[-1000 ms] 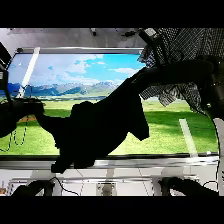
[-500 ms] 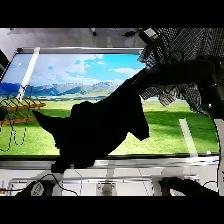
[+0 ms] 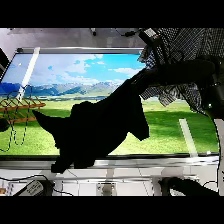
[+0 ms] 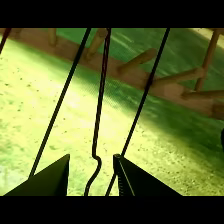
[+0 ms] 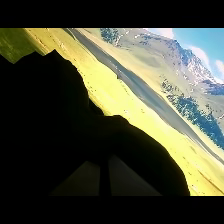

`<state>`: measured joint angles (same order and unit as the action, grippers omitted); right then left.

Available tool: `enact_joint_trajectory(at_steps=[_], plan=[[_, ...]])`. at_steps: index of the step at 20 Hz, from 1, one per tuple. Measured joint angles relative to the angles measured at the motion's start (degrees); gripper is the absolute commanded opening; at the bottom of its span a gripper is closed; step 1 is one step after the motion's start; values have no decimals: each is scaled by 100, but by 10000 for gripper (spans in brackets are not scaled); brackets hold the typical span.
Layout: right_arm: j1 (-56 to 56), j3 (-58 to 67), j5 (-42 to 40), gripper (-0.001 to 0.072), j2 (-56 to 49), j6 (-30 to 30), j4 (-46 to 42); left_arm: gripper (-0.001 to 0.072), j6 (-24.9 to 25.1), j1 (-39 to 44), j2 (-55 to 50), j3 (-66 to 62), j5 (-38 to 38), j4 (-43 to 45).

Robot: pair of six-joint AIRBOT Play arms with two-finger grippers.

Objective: Fold the clothes and pants, and hang the long-sleeved shirts on hangers.

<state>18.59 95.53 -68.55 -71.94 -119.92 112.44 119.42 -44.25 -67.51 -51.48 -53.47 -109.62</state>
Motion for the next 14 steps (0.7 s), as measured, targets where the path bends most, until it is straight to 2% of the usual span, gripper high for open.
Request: enact_joint_trajectory(at_steps=[8, 9, 11, 12, 13, 14], plan=[[0, 0, -2, 25, 0, 83, 0, 363, 74, -17, -1119, 0, 175, -144], [0, 0, -2, 25, 0, 85, 2, 334, 149, -20, -1156, 0, 212, -236], [0, 0, -2, 25, 0, 87, 0, 175, 321, -13, -1202, 0, 229, -450], [0, 0, -4, 25, 0, 90, 2, 63, 385, -4, -1213, 0, 236, -553], [0, 0, -2, 25, 0, 92, 0, 27, 527, 4, -1217, -2, 195, -599], [0, 0, -4, 25, 0, 96, 0, 27, 511, 22, -1213, -2, 153, -706]])
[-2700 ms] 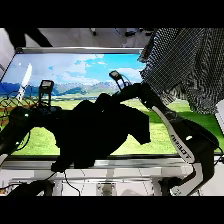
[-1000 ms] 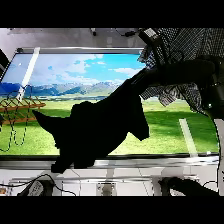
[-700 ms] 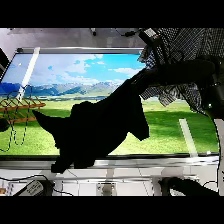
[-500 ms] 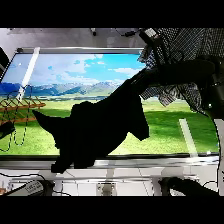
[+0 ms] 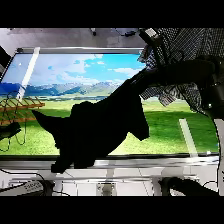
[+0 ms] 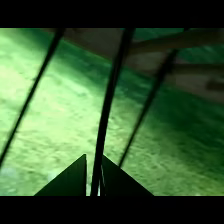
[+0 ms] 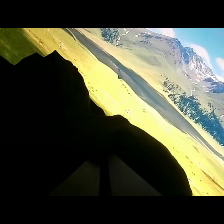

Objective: Fold the clothes and pants, and hang the long-sleeved shirts on hangers.

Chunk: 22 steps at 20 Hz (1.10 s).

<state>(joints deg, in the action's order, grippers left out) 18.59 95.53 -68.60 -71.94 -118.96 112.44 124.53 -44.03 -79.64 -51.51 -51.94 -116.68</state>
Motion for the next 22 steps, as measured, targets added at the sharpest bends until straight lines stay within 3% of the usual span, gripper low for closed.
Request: enact_joint_trajectory(at_steps=[4, 9, 14, 19, 22], plan=[[0, 0, 0, 25, 0, 0, -2, 27, 31, -11, 308, 2, -157, -7], [0, 0, 13, 25, -13, 0, -20, 25, 68, -11, 1432, -9, -315, 68], [0, 0, 153, 25, -179, 0, -299, 25, 177, 57, 2780, -219, -1130, -127], [-17, 0, 448, 24, -317, 474, -1158, 25, 1366, 673, 3762, -389, -2562, -1091], [-179, -2, 610, 24, -343, 758, -1497, 25, 1784, 1279, 3989, -413, -3480, -1318]])
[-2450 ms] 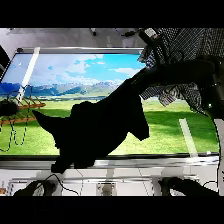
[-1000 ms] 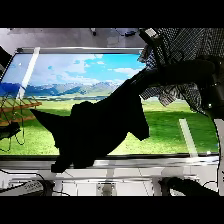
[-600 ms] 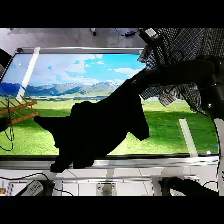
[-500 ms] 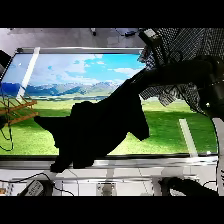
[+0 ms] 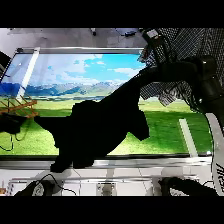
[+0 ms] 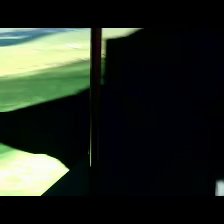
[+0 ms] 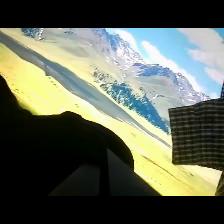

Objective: Fold the clothes and pants, and hang the long-sleeved shirts on hangers.

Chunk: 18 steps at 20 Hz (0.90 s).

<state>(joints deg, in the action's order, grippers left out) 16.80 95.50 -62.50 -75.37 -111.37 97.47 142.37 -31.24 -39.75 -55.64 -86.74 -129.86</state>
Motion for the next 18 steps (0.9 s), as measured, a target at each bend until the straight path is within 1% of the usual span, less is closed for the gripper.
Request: enact_joint_trajectory(at_steps=[2, 4, 8, 10, 15, 18], plan=[[-164, 2, 48, 25, -7, 101, 11, 25, 146, 496, 66, -11, -468, -138], [-284, 2, 59, 25, -11, 127, 179, 25, 232, 1080, 83, -13, -767, -201], [-361, 2, 57, 25, -13, 52, 511, 24, 275, 2186, -101, -13, -1040, -48], [-374, 0, 52, 25, -11, 9, 619, 24, 225, 2586, -295, -13, -1132, 81], [-387, 0, -61, 25, -11, -44, 881, 24, 168, 3171, -745, -17, -1294, 188], [-387, 2, -157, 25, -11, -72, 1014, 25, 168, 3362, -944, -17, -1185, 221]])
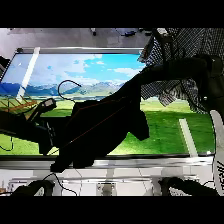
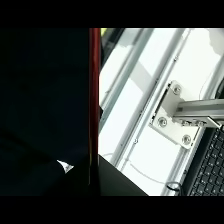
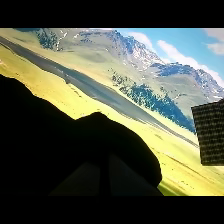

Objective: Fold the clothes and pants, and hang the long-sleeved shirts on hangers.

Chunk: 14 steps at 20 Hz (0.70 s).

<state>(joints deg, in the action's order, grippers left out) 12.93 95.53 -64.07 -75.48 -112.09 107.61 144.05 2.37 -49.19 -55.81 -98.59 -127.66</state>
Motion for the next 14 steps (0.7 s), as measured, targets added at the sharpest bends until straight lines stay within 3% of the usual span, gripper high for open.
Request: enact_joint_trajectory(at_steps=[14], plan=[[374, 0, -509, 25, 0, -299, 310, 25, 116, 155, -306, -142, 1325, 363]])
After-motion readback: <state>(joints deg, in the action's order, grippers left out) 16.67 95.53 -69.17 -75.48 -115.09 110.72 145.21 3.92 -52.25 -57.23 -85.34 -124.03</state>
